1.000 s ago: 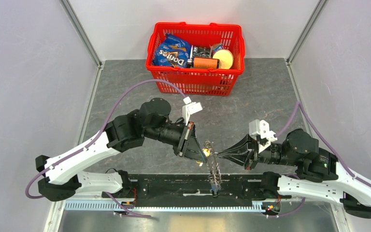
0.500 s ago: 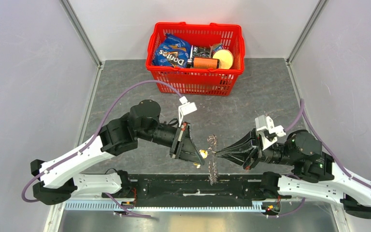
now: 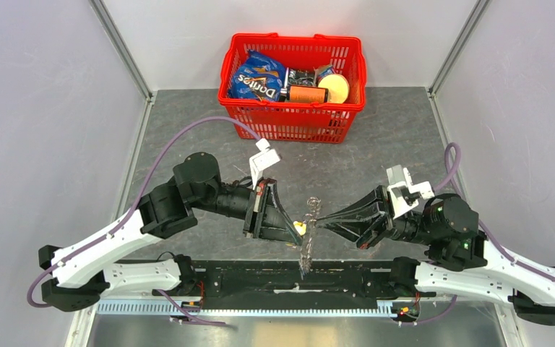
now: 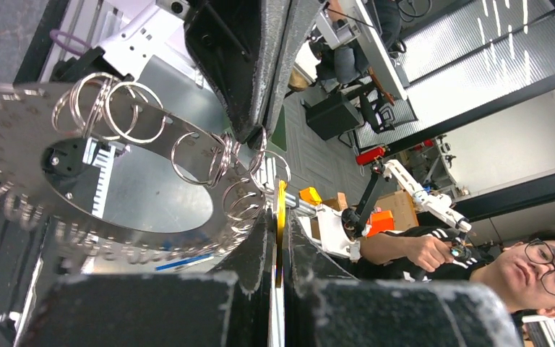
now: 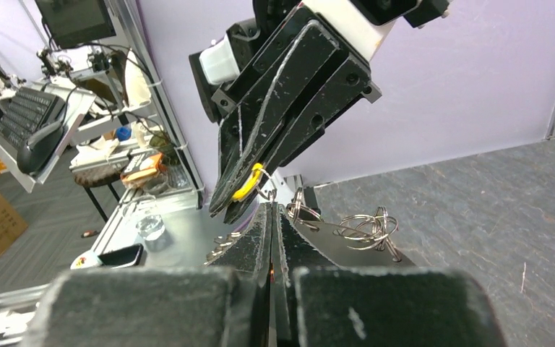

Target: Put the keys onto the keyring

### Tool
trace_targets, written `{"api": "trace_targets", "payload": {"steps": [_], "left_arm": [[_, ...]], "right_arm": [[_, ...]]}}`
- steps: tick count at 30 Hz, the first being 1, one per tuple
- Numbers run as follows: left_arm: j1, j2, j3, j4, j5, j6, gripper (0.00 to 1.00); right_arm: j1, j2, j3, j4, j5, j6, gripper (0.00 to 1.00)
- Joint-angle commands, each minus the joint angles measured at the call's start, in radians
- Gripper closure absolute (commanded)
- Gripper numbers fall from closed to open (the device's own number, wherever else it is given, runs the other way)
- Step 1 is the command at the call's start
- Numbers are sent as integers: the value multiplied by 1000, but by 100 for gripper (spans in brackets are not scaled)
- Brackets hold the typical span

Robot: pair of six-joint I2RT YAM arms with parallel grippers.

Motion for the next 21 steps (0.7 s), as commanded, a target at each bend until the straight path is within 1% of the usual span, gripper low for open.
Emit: {"api": "trace_targets", "payload": {"steps": [1,4,8,15,21], "left_arm": [[4,-33,-29,165,28,-20,98],[4,-38,-49,223,34,-37,98],[4,-39,-54,239,15,-36,98],[3,-53,-89,258,-8,-31,98],[3,-113,-161,327,-47,-39,98]], "right_arm": [[3,0,-6,168,69,27,100],[3,-7,-17,203,122,35,100],[3,-9,-36,265,151,50,100],[2,-29,-89,385,162,62,100],[3,-35,-97,437,166,67,100]]}}
